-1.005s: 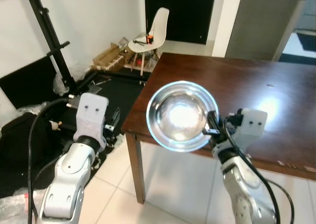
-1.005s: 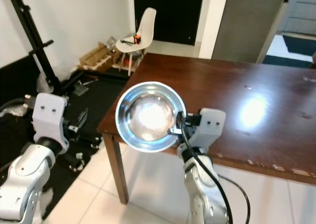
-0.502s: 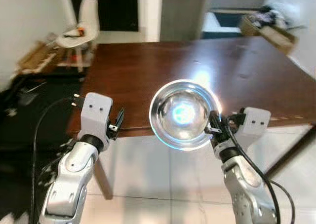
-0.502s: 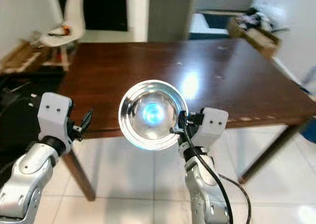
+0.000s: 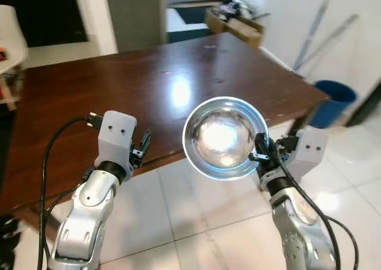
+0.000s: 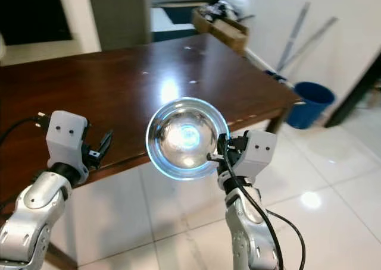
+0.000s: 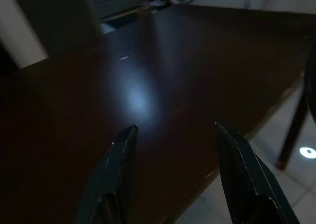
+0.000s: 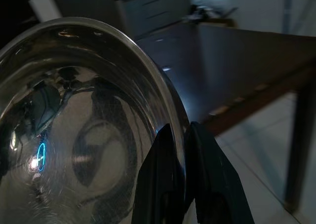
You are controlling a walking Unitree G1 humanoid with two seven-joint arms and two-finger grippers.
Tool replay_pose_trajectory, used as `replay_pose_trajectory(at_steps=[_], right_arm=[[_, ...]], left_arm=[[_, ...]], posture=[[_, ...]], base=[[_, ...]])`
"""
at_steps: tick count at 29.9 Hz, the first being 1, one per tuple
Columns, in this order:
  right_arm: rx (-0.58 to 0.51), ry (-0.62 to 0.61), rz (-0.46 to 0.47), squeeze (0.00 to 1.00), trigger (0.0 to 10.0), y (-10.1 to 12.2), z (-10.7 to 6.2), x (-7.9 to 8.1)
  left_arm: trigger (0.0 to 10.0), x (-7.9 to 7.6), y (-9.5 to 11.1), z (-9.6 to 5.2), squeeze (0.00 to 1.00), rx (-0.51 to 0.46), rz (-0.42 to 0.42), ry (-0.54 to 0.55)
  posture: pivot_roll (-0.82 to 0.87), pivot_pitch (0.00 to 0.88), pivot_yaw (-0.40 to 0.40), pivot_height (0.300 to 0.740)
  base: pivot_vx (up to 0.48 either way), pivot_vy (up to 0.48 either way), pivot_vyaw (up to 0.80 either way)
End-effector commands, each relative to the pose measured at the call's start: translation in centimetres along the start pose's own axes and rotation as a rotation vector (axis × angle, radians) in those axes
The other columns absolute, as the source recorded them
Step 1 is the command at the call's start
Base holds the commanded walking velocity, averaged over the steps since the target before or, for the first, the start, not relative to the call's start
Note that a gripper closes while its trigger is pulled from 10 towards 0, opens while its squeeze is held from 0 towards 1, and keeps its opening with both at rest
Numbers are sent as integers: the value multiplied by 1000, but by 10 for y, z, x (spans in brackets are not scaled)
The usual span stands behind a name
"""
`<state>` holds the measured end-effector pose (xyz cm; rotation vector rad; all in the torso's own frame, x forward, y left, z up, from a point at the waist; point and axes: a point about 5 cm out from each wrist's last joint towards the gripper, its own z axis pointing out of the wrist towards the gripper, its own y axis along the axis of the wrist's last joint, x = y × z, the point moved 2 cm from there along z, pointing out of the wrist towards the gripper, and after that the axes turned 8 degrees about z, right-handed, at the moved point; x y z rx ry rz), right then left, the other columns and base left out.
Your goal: Setting the table
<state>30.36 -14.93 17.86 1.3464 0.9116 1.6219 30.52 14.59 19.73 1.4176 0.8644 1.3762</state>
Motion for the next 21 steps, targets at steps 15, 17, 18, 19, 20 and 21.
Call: replay_pose_trajectory(at_steps=[15, 17, 18, 19, 20, 21], right_arm=[[-3, 26, 21, 0, 10000, 0, 1, 5], [-3, 26, 21, 0, 10000, 0, 1, 5], [-4, 26, 21, 0, 10000, 0, 1, 5], [-4, 26, 20, 0, 10000, 0, 1, 6], [-4, 26, 20, 0, 10000, 0, 1, 6], [-4, 27, 20, 0, 10000, 0, 1, 6]], left_arm=[[10000, -2, -7, -1, 0, 22, -12, -5], [10000, -2, -7, -1, 0, 22, -12, -5], [10000, -2, -7, 0, 0, 21, -12, -6], [10000, -2, -7, 0, 0, 21, -13, -6], [10000, -2, -7, 0, 0, 21, -13, -6], [10000, -2, -7, 0, 0, 20, -13, -7]], posture=[[-5, 0, 76, 740], [-5, 0, 76, 740], [-6, 0, 76, 740], [-6, 0, 77, 740], [-6, 0, 77, 740], [-7, 0, 77, 740]], base=[[0, 0, -781], [0, 0, -781], [0, 0, -781], [0, 0, -781], [0, 0, -781], [0, 0, -781]])
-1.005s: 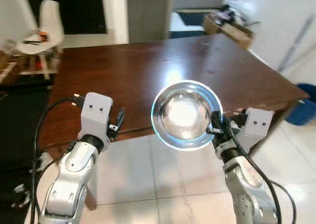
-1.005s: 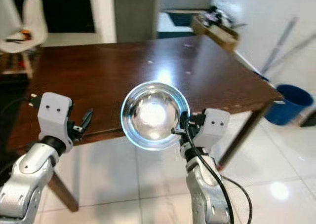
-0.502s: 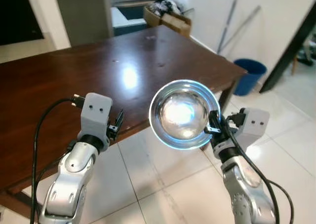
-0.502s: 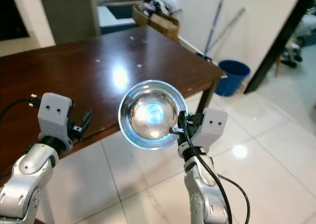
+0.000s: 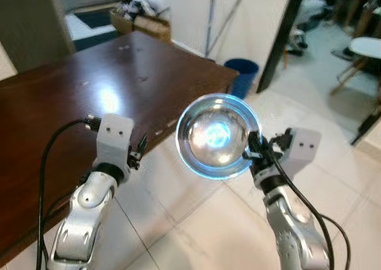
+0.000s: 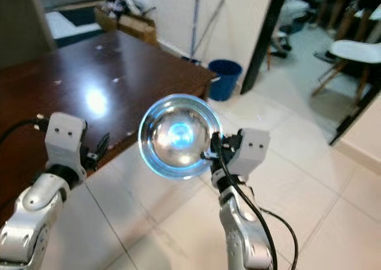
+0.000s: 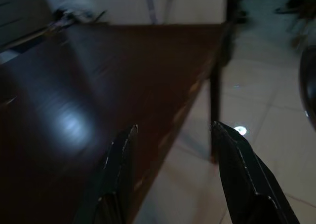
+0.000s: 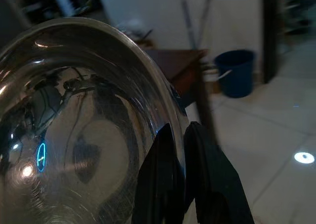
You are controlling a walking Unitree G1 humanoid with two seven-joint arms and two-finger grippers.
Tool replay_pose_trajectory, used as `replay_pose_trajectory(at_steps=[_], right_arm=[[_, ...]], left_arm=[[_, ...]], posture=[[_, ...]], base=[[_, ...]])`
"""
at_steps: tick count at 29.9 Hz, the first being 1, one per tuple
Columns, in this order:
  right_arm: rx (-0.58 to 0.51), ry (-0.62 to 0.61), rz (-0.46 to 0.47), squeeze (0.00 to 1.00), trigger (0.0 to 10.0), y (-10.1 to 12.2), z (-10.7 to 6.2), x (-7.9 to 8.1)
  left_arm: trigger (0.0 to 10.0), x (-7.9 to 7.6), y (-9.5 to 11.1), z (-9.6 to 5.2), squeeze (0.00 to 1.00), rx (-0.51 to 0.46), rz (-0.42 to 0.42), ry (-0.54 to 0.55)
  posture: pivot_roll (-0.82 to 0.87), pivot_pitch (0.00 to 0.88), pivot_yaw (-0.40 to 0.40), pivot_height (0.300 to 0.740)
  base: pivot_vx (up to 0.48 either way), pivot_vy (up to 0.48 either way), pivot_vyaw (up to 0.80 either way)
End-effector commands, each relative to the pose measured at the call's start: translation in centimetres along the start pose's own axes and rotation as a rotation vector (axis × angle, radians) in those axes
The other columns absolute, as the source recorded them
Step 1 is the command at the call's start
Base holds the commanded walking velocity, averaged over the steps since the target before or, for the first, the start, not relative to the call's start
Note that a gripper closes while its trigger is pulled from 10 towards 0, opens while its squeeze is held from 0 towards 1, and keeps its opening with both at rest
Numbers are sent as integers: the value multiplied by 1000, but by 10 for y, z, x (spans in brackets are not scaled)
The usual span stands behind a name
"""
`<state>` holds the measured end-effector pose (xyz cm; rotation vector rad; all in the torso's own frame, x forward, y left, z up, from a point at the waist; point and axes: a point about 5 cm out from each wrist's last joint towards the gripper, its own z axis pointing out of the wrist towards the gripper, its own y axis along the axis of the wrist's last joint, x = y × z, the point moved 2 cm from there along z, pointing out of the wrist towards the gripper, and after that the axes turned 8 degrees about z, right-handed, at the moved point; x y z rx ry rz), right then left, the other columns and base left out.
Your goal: Setting the table
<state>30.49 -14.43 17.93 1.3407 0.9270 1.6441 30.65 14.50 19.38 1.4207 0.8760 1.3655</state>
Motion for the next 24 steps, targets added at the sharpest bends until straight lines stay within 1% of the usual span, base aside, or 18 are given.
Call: replay_pose_trajectory(at_steps=[1, 24], right_arm=[[-11, 5, 12, 0, 10000, 1, 0, 1], [-9, 6, 15, 0, 10000, 1, -1, 1]], left_arm=[[10000, -1, -3, -1, 0, 10, -5, -6], [10000, -3, -1, -1, 0, 0, -30, -21]], posture=[[-7, 0, 78, 740], [-5, 0, 78, 740]], base=[[0, 0, -781], [0, 0, -781]])
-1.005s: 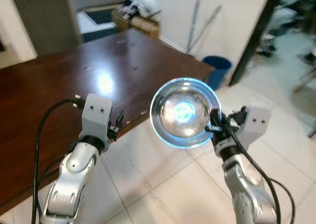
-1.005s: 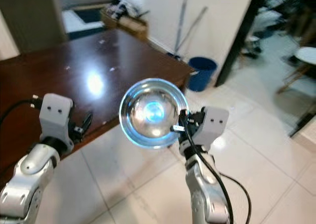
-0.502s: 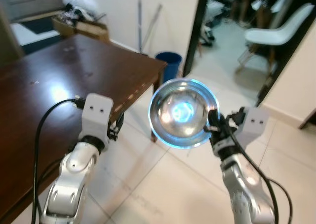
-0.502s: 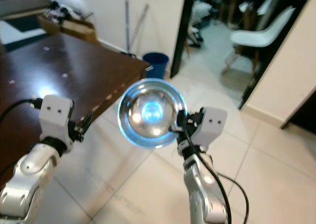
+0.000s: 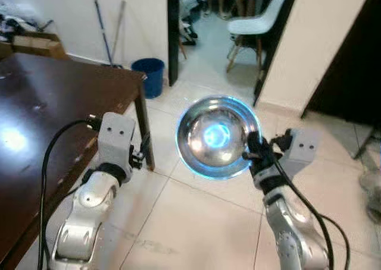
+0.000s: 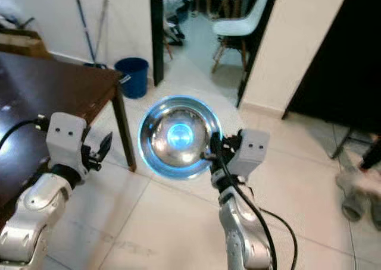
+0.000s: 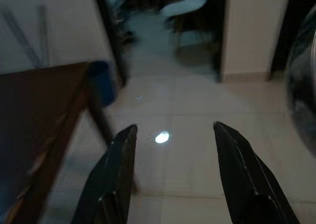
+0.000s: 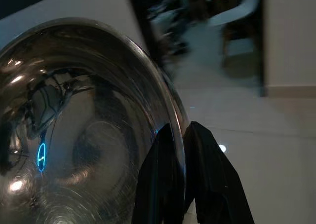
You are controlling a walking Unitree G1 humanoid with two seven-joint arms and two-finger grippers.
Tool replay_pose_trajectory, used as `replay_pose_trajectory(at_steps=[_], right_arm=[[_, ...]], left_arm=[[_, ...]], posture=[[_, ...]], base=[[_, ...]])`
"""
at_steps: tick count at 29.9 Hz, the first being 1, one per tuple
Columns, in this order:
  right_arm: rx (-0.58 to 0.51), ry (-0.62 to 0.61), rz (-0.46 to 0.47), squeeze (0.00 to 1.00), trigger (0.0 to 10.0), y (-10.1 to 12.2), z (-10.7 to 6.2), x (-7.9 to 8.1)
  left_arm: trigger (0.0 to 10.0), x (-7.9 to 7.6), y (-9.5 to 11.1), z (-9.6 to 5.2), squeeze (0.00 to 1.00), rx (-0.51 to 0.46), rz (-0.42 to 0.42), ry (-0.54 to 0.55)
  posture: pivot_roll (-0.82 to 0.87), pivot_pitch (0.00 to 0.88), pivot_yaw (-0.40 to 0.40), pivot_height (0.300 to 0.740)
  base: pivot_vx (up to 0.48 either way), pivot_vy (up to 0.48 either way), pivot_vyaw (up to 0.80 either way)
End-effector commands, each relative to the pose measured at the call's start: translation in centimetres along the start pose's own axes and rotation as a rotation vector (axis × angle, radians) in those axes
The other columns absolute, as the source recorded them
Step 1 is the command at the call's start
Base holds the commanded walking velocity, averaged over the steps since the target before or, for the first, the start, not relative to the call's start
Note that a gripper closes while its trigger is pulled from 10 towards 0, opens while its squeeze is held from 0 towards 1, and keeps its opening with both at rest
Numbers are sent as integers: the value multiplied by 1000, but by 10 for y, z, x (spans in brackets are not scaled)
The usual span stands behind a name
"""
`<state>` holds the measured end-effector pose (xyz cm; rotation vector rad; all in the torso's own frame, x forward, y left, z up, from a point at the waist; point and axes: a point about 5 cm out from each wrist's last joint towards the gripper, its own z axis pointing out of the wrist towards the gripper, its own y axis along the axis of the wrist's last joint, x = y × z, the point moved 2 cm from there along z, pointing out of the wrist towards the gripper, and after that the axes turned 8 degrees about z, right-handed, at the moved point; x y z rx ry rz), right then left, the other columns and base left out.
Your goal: Setting the table
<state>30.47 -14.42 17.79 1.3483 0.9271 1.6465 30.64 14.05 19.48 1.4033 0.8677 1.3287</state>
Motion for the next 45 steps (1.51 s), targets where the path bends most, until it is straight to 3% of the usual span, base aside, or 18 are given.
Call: replay_pose_trajectory(at_steps=[1, 45], right_arm=[[-13, 8, 9, 0, 10000, 2, 0, 2], [-11, 11, 12, 0, 10000, 2, 1, 3]], left_arm=[[10000, 1, -3, -2, 0, 14, 0, 1], [10000, -3, -1, 0, 0, 21, -36, -18]], posture=[[-5, 0, 78, 740], [-1, 0, 76, 740]], base=[[0, 0, -781], [0, 0, -781]])
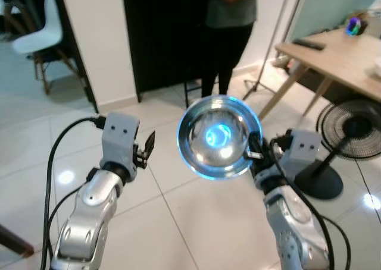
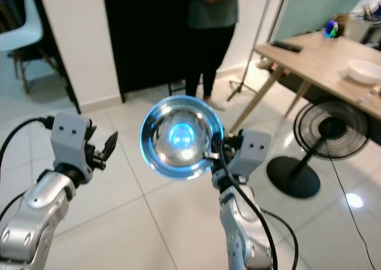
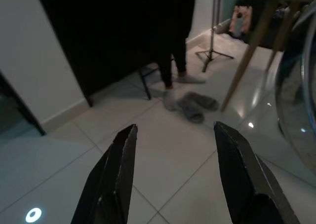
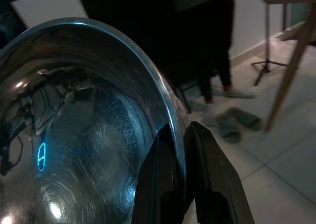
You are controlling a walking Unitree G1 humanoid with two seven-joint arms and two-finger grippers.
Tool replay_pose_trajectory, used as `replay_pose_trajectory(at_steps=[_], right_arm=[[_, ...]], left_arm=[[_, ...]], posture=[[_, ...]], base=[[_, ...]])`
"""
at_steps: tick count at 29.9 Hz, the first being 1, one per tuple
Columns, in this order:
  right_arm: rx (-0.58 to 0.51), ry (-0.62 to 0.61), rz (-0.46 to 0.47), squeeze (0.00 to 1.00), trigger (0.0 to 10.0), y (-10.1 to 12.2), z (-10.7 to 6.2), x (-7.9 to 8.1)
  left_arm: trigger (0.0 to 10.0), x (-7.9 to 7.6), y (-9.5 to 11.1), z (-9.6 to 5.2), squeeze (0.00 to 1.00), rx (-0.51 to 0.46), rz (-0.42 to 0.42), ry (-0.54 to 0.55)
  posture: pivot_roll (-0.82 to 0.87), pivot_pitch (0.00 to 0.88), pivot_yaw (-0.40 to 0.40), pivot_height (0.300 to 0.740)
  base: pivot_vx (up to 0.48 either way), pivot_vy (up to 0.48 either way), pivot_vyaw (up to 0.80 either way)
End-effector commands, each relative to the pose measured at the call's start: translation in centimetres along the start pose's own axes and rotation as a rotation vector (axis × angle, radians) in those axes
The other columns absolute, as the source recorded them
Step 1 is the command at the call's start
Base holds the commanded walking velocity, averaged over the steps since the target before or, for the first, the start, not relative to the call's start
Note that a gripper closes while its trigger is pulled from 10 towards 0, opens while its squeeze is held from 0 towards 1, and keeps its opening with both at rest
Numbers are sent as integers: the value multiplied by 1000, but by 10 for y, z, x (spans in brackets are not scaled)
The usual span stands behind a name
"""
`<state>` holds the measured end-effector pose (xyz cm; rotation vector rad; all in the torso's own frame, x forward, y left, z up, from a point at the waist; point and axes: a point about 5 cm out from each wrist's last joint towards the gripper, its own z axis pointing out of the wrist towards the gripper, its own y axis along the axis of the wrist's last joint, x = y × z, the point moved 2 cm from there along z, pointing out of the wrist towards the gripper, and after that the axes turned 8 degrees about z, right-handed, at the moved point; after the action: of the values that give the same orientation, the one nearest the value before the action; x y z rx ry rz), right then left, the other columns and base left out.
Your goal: Setting the table
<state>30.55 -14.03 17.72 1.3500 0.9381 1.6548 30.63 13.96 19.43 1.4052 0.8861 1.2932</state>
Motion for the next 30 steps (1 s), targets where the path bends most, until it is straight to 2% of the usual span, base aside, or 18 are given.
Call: replay_pose_trajectory(at_steps=[1, 30], right_arm=[[-20, 2, 8, 0, 10000, 4, 0, 0], [-21, 8, 10, 0, 10000, 4, 2, 1]], left_arm=[[10000, -2, 0, 0, 0, 7, -8, -4], [10000, -1, 1, 3, 0, 2, 2, 0]], posture=[[-1, 0, 76, 740], [5, 0, 76, 740]], base=[[0, 0, -781], [0, 0, -781]])
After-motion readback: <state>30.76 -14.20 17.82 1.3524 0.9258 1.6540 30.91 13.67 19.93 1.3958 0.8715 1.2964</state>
